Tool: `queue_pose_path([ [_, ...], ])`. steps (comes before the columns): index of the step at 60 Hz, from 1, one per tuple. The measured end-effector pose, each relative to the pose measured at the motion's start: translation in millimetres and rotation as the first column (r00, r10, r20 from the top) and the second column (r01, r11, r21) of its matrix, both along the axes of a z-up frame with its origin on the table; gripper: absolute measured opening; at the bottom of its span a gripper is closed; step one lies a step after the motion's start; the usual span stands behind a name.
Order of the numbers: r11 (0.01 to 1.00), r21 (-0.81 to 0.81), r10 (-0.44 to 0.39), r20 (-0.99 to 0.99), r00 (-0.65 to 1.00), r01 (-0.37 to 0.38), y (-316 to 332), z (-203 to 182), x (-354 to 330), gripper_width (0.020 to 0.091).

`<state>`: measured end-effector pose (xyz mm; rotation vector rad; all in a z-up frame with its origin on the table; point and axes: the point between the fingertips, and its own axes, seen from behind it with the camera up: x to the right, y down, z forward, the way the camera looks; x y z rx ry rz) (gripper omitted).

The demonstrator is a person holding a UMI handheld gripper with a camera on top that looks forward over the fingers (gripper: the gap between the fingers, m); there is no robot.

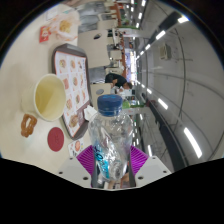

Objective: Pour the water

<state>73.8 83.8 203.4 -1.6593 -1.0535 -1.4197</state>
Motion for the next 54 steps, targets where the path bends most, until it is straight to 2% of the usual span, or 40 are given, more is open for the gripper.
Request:
queue_pose_path([
  [4, 0.998, -0.029, 0.058, 0.183, 0.981, -0.054, 14, -2, -10, 0.0433],
  [7, 0.996, -0.058, 0.082, 0.295, 0.952, -0.067, 20, -2, -15, 0.0433],
  [15, 0.983, -0.135, 0.176, 0.463, 0.869, -0.128, 29, -16, -29, 0.0433],
  [20, 0.974, -0.162, 0.216, 0.491, 0.844, -0.155, 31, -22, -35, 0.0431],
  [29, 0.976, -0.163, 0.201, 0.414, 0.888, -0.145, 28, -24, -28, 0.0428],
  [35, 0.981, -0.116, 0.180, 0.215, 0.960, -0.158, 29, -13, -25, 0.0429],
  [42, 0.989, -0.016, 0.142, -0.183, 0.973, -0.147, 26, 7, -26, 0.0430],
  [47, 0.992, 0.054, 0.127, -0.459, 0.879, -0.116, 24, 19, -30, 0.0430],
  [54, 0.992, 0.091, 0.122, -0.761, 0.637, -0.082, 33, 27, -27, 0.0431],
])
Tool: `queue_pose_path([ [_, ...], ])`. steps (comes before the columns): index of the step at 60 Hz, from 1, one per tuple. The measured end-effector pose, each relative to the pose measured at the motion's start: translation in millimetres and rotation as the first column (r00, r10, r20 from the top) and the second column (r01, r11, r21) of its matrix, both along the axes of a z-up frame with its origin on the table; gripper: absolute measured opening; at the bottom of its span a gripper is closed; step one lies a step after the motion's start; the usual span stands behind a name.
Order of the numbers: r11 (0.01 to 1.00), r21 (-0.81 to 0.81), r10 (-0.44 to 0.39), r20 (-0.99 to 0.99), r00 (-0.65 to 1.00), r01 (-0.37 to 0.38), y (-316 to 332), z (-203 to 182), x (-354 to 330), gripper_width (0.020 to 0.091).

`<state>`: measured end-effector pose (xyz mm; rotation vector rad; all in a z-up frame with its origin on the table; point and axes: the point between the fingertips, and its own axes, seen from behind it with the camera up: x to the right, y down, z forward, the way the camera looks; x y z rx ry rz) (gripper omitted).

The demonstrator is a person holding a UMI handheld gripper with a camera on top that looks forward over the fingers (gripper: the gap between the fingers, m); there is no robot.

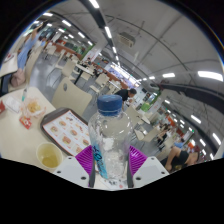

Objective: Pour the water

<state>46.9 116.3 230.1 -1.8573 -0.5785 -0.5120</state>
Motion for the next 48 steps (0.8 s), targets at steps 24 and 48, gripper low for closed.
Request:
queue_pose_path([
  [24, 0.986, -0.165, -0.080, -0.560, 0.824, -0.016, 22, -113, 24, 0.0429],
  [48, 0.976, -0.211, -0.084, -0.586, 0.806, -0.051, 10, -168, 30, 0.0452],
])
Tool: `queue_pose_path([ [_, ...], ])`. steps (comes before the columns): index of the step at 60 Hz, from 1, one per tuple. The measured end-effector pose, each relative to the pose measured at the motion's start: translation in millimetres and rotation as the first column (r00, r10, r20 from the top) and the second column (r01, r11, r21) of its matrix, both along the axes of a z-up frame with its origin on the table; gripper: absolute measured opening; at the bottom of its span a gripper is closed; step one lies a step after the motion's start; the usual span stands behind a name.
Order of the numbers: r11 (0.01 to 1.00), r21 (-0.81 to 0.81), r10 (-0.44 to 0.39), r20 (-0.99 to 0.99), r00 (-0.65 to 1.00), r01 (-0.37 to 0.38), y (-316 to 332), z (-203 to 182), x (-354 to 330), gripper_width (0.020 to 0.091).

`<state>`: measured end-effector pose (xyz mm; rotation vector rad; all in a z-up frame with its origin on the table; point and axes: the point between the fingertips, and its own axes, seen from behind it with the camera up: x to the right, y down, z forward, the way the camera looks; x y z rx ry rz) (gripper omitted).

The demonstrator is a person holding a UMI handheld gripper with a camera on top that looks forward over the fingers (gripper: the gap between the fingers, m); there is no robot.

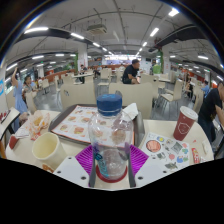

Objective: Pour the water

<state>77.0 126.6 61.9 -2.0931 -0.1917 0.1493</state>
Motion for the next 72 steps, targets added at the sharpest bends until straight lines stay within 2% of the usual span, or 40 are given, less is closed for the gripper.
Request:
queue_pose_path([
  [3, 1.000, 0.006, -0.003, -0.004, 1.000, 0.003, -1, -1, -1, 0.0469],
  [12, 0.999, -0.043, -0.010, -0.010, 1.000, 0.010, -7, -5, -1, 0.0594],
  [13, 0.998, -0.066, -0.014, -0.010, 1.000, 0.013, -10, -9, -1, 0.0634],
  [16, 0.994, -0.109, -0.019, -0.035, 0.999, 0.015, -18, -9, -4, 0.0831],
  [17, 0.994, -0.112, -0.019, -0.047, 0.999, 0.013, -20, -7, -5, 0.0867],
  [19, 0.993, -0.113, -0.027, -0.051, 0.998, 0.021, -24, -3, -4, 0.0837],
  [26, 0.991, -0.111, -0.069, 0.009, 0.998, 0.070, -47, 22, 5, 0.0856],
  [40, 0.976, -0.170, -0.127, 0.073, 0.989, 0.138, -150, 72, -16, 0.0853],
  [53, 0.971, -0.189, -0.134, 0.078, 0.988, 0.147, -229, 106, -44, 0.0852],
  [72, 0.975, -0.159, -0.138, 0.096, 0.986, 0.152, -262, 127, -49, 0.0851],
])
